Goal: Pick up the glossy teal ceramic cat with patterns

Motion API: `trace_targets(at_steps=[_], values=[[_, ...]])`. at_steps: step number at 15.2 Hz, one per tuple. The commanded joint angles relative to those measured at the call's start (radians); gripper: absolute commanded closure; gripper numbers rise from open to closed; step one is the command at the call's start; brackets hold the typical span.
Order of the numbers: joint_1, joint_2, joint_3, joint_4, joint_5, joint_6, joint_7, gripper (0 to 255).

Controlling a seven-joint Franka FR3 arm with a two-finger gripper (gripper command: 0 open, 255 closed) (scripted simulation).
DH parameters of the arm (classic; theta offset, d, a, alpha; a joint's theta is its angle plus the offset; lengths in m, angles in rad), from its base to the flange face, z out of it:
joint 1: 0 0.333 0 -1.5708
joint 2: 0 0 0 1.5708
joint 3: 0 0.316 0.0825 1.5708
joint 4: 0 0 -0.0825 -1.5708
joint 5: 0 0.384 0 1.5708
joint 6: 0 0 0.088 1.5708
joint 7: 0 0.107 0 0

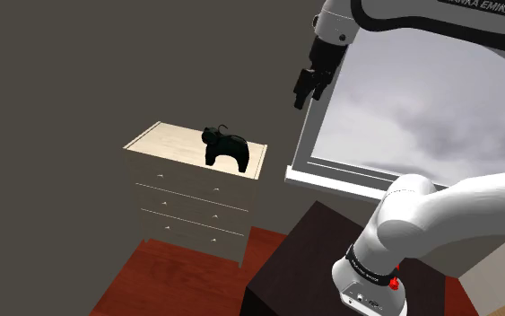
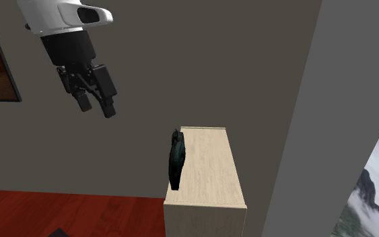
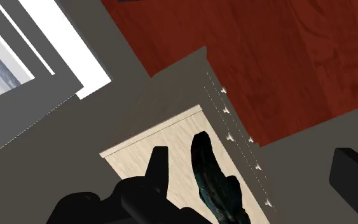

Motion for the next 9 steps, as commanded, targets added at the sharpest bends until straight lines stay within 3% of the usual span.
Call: trace_targets(at_steps=[1, 9], values=[[0.000, 0.000, 0.000, 0.000, 0.000, 0.000, 0.000, 0], [0.022, 0.262, -0.035, 0.027, -0.053, 0.185, -0.118, 0]])
